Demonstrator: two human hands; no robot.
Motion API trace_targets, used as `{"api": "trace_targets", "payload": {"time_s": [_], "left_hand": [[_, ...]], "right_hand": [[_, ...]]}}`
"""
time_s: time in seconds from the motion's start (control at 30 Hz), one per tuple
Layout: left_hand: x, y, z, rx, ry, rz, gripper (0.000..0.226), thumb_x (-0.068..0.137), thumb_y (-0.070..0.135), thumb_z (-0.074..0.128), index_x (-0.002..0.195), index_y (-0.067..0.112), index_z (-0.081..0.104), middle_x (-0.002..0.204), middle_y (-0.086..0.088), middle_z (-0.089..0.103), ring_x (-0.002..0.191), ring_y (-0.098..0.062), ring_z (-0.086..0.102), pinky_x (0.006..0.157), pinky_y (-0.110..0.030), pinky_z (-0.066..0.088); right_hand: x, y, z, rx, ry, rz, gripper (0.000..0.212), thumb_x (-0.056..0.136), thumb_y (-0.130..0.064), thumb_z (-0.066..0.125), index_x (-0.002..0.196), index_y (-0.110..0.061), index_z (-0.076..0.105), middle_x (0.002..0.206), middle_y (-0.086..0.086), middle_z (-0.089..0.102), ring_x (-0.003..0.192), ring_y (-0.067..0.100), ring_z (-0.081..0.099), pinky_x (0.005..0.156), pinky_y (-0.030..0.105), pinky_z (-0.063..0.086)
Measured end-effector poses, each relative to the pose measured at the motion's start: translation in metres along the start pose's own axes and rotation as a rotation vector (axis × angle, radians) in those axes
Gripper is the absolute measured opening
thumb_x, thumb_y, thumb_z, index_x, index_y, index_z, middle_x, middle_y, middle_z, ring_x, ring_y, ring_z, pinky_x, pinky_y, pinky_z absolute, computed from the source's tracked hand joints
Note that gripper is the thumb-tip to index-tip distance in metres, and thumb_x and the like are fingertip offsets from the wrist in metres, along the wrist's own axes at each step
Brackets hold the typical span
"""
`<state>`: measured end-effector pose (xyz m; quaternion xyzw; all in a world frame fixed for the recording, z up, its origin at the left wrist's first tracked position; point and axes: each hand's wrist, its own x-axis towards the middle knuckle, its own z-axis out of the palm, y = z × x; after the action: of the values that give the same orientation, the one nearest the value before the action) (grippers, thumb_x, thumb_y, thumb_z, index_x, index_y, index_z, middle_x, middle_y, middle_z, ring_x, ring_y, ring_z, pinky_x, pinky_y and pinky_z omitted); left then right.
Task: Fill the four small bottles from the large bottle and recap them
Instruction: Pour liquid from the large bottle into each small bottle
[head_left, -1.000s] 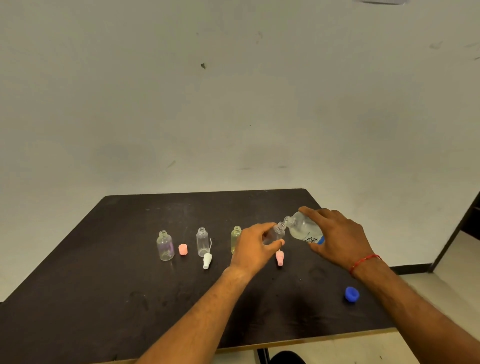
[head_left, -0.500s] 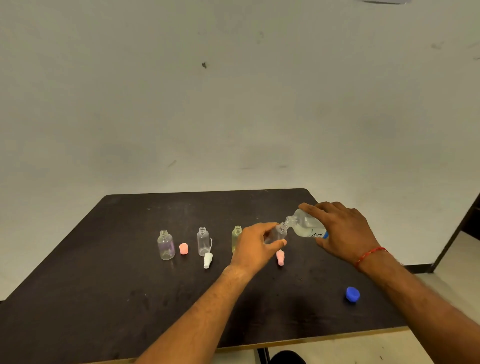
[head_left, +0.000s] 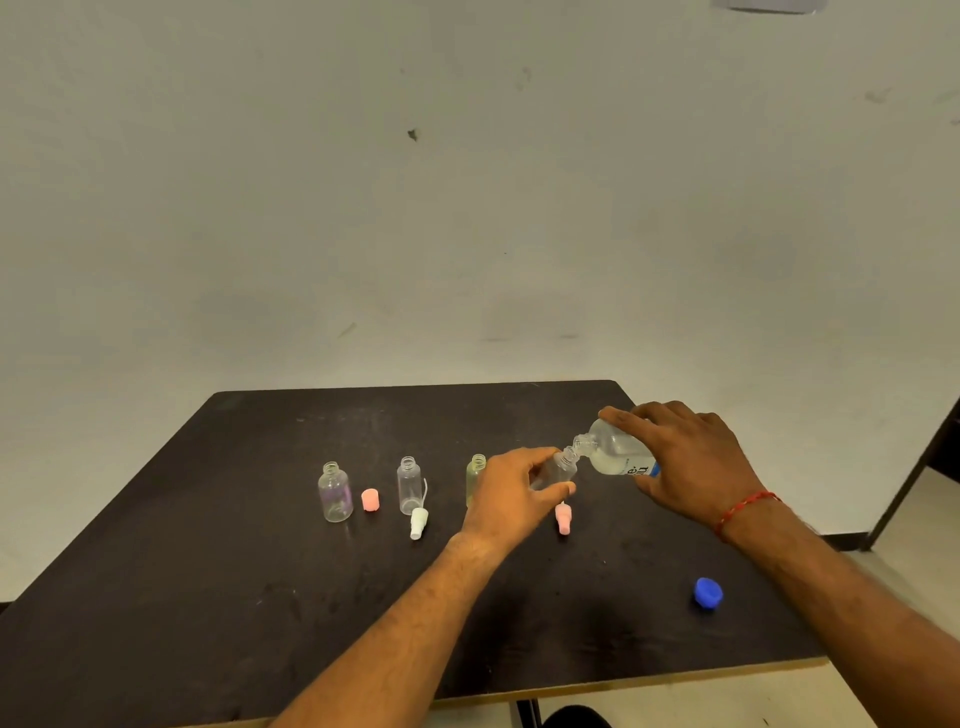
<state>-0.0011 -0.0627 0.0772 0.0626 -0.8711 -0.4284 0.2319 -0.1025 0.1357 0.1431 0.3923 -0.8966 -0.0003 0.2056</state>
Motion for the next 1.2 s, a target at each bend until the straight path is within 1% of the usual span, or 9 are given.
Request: {"api": "trace_targets", "payload": {"time_s": [0.13,0.3,0.53,0.63,0.77,0.87,0.97,1.07,1.2], "left_hand": [[-0.0005,0.001,0.0,-0.005,0.01,0.002,0.033,0.088,0.035,0.078,0.119,0.029,0.073,0.106,0.006,0.073,0.097,-0.012,0.065,0.09,-0.039,0.056],[-0.0008,-0.0002,0.0006,-0.007,0.008,-0.003,0.032,0.087,0.037,0.078,0.119,0.031,0.073,0.104,0.007,0.074,0.096,-0.011,0.066,0.089,-0.04,0.057],[-0.0004,-0.001,0.0004,-0.004,0.016,-0.004,0.029,0.085,0.039,0.078,0.113,0.032,0.074,0.098,0.007,0.074,0.094,-0.013,0.068,0.087,-0.044,0.057],[-0.0004,-0.0005,0.0004,-0.004,0.01,-0.011,0.029,0.086,0.038,0.078,0.114,0.031,0.074,0.099,0.007,0.075,0.095,-0.013,0.067,0.088,-0.043,0.057],[-0.0001,-0.0013,0.0006,-0.004,0.009,0.0,0.028,0.085,0.04,0.078,0.111,0.033,0.074,0.094,0.008,0.074,0.09,-0.013,0.068,0.084,-0.044,0.058],[0.0004,-0.0017,0.0003,-0.005,0.001,-0.007,0.029,0.086,0.039,0.078,0.114,0.033,0.074,0.098,0.009,0.075,0.092,-0.012,0.068,0.086,-0.042,0.058],[0.0012,-0.0018,0.0001,-0.014,-0.007,-0.001,0.03,0.087,0.037,0.078,0.116,0.03,0.074,0.101,0.007,0.075,0.093,-0.012,0.069,0.087,-0.041,0.058],[0.0009,-0.0007,-0.0005,-0.024,-0.012,-0.007,0.035,0.088,0.036,0.078,0.121,0.029,0.073,0.106,0.008,0.075,0.096,-0.009,0.068,0.09,-0.037,0.058],[0.0007,0.0015,-0.0008,-0.035,-0.017,-0.007,0.034,0.089,0.033,0.077,0.121,0.027,0.073,0.106,0.006,0.075,0.095,-0.01,0.069,0.089,-0.037,0.059]], "right_hand": [[0.001,-0.001,-0.0023,-0.016,-0.002,-0.003,0.084,0.077,-0.042,0.076,0.148,-0.037,0.032,0.135,-0.001,0.054,0.122,0.024,0.051,0.093,0.041,0.045],[0.0015,-0.0024,-0.0046,-0.007,-0.008,-0.003,0.083,0.077,-0.041,0.077,0.148,-0.037,0.033,0.135,0.0,0.055,0.122,0.025,0.051,0.094,0.042,0.045],[0.0028,-0.0019,-0.0036,-0.029,-0.009,-0.011,0.086,0.074,-0.041,0.079,0.147,-0.038,0.034,0.133,0.0,0.056,0.12,0.025,0.053,0.091,0.042,0.046],[0.0035,-0.0026,-0.0041,-0.045,-0.005,-0.011,0.085,0.073,-0.041,0.079,0.146,-0.038,0.034,0.131,-0.001,0.057,0.118,0.024,0.054,0.09,0.041,0.047],[0.004,-0.0032,-0.0043,-0.041,-0.009,-0.011,0.086,0.072,-0.04,0.08,0.146,-0.039,0.035,0.13,-0.001,0.057,0.118,0.024,0.054,0.09,0.042,0.048],[0.0038,-0.0041,-0.0057,-0.044,-0.01,-0.01,0.086,0.073,-0.04,0.08,0.146,-0.038,0.035,0.131,-0.001,0.057,0.119,0.024,0.053,0.091,0.042,0.047],[0.0038,-0.0038,-0.0054,-0.049,-0.014,-0.004,0.087,0.07,-0.039,0.082,0.144,-0.038,0.038,0.128,0.0,0.059,0.116,0.025,0.056,0.088,0.043,0.049],[0.0042,-0.0035,-0.005,-0.043,-0.015,-0.002,0.087,0.069,-0.037,0.083,0.144,-0.037,0.039,0.127,0.001,0.059,0.114,0.026,0.056,0.087,0.044,0.049],[0.0038,-0.0039,-0.0061,-0.044,-0.008,-0.004,0.087,0.069,-0.038,0.083,0.144,-0.037,0.039,0.128,0.0,0.059,0.116,0.025,0.056,0.088,0.044,0.049]]}}
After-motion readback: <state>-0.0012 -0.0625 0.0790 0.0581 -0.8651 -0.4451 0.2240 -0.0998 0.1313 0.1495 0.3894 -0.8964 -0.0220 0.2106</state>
